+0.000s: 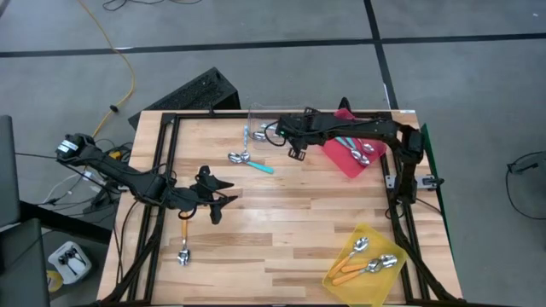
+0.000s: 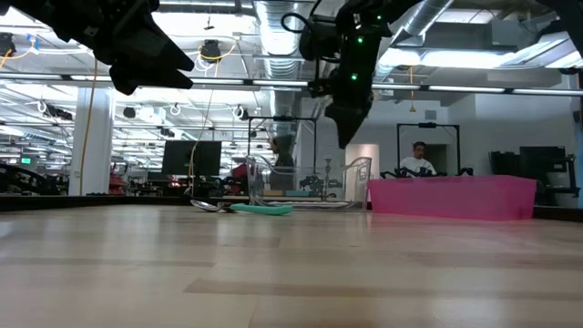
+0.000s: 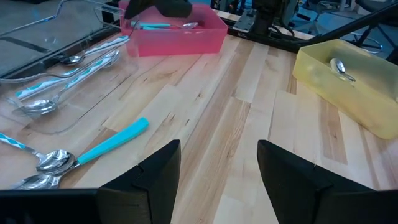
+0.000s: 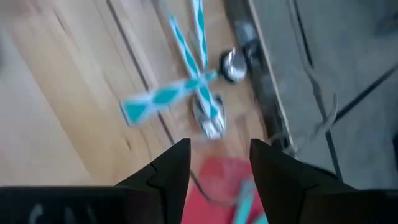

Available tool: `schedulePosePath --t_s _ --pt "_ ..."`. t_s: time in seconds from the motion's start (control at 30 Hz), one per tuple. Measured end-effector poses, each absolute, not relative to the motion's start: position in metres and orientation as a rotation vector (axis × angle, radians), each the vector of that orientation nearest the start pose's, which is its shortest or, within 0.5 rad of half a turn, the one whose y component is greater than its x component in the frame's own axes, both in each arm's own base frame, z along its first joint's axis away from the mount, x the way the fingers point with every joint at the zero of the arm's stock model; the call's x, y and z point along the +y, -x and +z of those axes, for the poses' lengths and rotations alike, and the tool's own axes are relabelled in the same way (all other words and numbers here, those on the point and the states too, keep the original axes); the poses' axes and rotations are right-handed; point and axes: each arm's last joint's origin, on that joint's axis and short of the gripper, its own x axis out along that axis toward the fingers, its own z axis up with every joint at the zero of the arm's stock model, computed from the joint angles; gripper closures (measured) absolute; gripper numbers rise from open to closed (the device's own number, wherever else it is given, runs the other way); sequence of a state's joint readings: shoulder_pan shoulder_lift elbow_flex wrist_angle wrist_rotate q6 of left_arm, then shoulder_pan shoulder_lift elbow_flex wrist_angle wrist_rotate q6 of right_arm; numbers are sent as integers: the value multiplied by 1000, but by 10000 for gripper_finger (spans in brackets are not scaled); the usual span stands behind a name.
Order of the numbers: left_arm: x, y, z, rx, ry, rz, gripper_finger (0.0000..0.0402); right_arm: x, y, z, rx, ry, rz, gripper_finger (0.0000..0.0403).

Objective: Sort silverware by color (type)
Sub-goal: Put the white-blue spoon into the transparent bin

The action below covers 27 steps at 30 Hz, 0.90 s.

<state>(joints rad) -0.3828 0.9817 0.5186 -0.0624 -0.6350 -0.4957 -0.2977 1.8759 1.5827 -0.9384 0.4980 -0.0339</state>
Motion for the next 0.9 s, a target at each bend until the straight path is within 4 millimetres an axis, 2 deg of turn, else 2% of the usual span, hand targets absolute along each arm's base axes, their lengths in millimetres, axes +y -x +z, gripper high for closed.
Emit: schedulePosePath --t_s 0.13,0.33,0.67,0.9 --pt "-58 -190 222 385 228 352 205 -124 -357 252 1318 146 -668 214" --pt "-58 -190 222 385 230 352 205 -123 -357 252 1303 105 -677 214" --pt "-58 -190 222 381 251 356 205 -122 -375 238 1239 65 -558 214" --pt "-58 -190 222 380 252 358 205 -123 -399 250 993 129 -450 214"
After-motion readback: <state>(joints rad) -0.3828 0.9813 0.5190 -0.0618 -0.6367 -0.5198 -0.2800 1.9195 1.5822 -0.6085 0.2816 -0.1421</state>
